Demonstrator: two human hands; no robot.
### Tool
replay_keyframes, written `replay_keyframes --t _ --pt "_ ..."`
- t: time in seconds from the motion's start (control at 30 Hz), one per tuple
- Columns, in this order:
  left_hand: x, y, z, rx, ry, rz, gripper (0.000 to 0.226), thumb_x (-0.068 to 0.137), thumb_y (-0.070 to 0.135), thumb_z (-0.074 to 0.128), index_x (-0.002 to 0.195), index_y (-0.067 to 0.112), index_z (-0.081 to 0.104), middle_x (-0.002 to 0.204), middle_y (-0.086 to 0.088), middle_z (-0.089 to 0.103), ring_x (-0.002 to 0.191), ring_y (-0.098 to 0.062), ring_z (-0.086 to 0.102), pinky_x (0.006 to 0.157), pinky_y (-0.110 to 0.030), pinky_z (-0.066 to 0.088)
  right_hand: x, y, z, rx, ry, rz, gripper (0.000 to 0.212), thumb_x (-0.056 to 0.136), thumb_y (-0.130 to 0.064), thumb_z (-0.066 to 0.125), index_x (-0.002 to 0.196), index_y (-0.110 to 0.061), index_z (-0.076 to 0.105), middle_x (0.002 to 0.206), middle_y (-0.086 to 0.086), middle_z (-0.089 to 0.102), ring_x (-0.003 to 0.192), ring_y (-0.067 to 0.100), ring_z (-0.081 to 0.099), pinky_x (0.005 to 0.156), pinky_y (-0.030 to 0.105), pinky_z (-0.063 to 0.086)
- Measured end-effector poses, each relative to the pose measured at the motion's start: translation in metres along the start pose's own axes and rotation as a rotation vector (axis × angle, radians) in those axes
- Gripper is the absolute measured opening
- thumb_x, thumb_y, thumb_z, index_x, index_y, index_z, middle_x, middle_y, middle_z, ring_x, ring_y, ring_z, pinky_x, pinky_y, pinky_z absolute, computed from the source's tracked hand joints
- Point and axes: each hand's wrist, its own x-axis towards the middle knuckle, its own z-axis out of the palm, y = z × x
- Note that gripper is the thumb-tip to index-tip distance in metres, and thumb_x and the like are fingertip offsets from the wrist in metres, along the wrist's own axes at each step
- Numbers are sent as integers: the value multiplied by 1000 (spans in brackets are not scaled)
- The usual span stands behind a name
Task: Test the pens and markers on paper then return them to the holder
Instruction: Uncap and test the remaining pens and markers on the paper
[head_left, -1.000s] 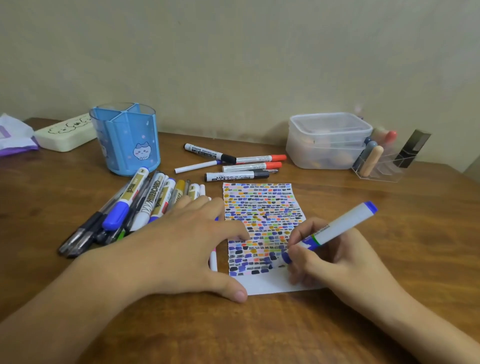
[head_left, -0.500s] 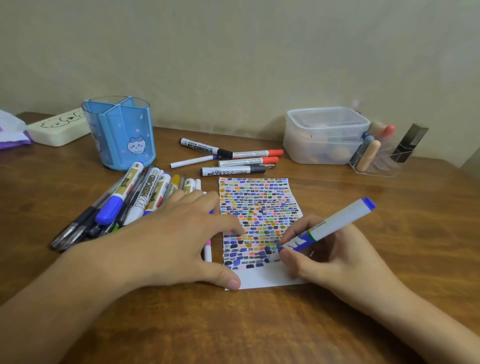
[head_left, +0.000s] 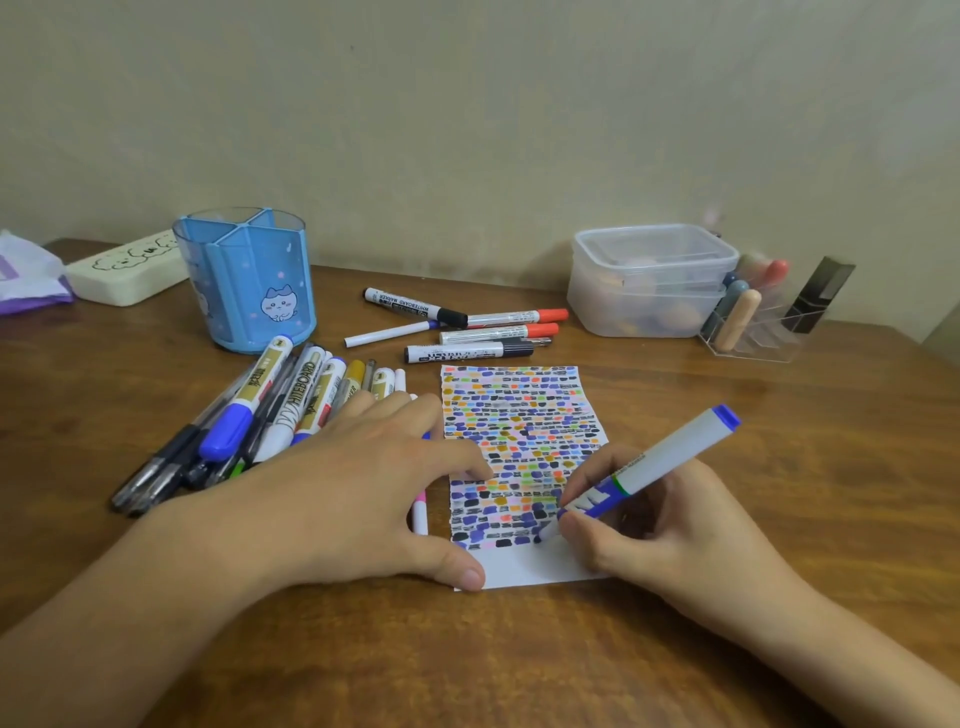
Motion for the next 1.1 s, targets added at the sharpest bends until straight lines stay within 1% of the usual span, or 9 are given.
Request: replay_keyframes --t 0.17,0.27,0.37,0.47,0.53,0.73,0.9,1.03,1.1 --pt "0 0 0 11 -11 -2 78 65 93 44 134 64 27 104 23 26 97 -1 25 75 -18 27 1 -2 0 -6 -6 -9 8 79 -15 77 79 -19 71 72 -1 71 57 1 57 53 14 44" --pt "0 0 -1 19 -10 0 78 65 93 44 135 64 26 105 23 26 94 1 22 74 -13 25 0 -2 0 -24 -7 -11 8 79 -13 76 79 -18 70 72 2 71 56 0 55 52 13 42" --pt "0 1 -1 15 -19 -2 78 65 93 44 135 64 26 104 24 25 95 1 24 72 -16 26 0 -2 0 -20 3 -13 8 79 -12 75 80 -18 70 73 5 71 57 4 57 53 15 44" --pt "-1 2 -1 17 -23 0 76 66 93 44 134 65 26 104 24 25 97 0 24 74 -18 26 0 -2 0 -18 6 -16 6 79 -16 76 80 -19 70 74 0 72 58 3 58 54 15 45" --pt "-1 1 -2 17 -16 3 76 66 92 45 134 65 26 105 23 26 96 1 24 74 -13 25 0 -1 1 -27 3 -18 7 79 -16 77 80 -20 70 73 -1 72 58 3 58 54 15 45" --pt "0 0 -1 20 -24 -4 78 64 94 43 134 65 26 104 23 27 94 1 24 72 -14 24 1 4 0 -11 32 -6 10 82 -13 76 81 -19 69 74 3 73 66 24 67 61 39 54" --pt "1 0 0 13 -27 -4 77 64 94 43 133 66 25 105 23 27 95 2 25 72 -15 25 0 4 0 -21 1 -9 8 81 -16 77 81 -20 70 77 3 73 64 15 64 57 27 52" --pt "0 -1 0 0 -14 -1 78 64 93 44 134 64 27 106 23 28 96 1 25 72 -13 24 1 4 0 -36 33 -7 8 80 -15 76 80 -19 69 75 3 72 65 21 65 58 35 53" --pt "0 -1 0 1 -12 6 77 64 93 44 133 65 27 106 23 28 96 2 25 73 -13 24 1 3 0 -20 30 -16 7 80 -16 76 82 -19 69 75 2 72 62 15 63 55 28 51"
